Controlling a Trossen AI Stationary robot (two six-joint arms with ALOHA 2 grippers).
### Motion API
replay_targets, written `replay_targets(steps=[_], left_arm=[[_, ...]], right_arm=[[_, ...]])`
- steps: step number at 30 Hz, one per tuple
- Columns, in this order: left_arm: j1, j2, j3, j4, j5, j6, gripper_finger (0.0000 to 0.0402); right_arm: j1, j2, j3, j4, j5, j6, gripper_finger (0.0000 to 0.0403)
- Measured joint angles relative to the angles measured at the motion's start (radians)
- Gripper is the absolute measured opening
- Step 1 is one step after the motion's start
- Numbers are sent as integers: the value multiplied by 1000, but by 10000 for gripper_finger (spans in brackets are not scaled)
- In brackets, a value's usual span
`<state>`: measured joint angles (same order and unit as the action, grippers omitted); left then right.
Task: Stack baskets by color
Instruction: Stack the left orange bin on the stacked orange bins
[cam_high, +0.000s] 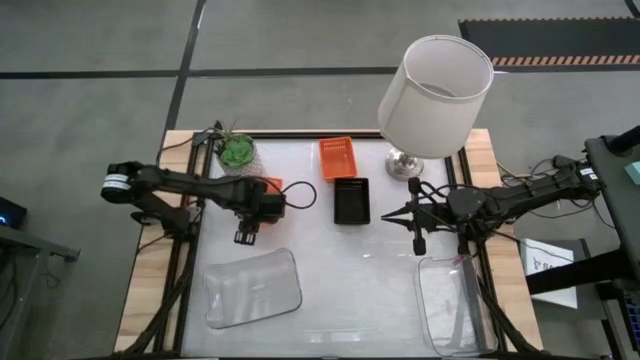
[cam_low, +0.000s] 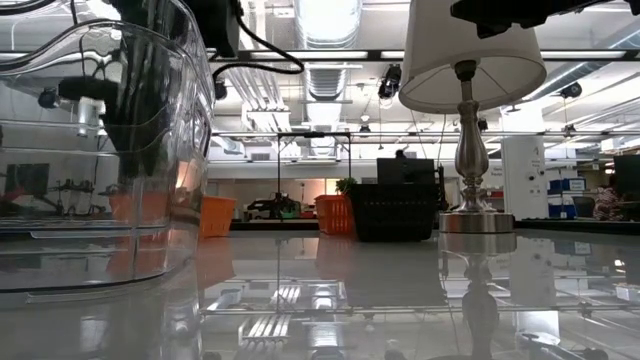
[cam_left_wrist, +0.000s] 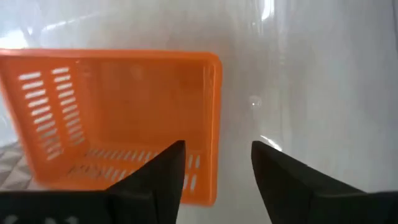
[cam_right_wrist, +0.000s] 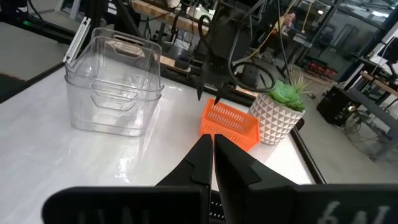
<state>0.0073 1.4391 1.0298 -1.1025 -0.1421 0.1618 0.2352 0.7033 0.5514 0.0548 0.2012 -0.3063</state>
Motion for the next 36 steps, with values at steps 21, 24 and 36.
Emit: replay_targets(steps=[21,24,36], left_arm=[[6,12,-158,161,-47,30,136],[6,11,-158,161,-48,29,98],[7,11,-86,129,-124,26,2]], right_arm=[[0,0,0,2,0,4,9],[0,0,0,2,0,5,9],[0,0,0,2,0,11,9]])
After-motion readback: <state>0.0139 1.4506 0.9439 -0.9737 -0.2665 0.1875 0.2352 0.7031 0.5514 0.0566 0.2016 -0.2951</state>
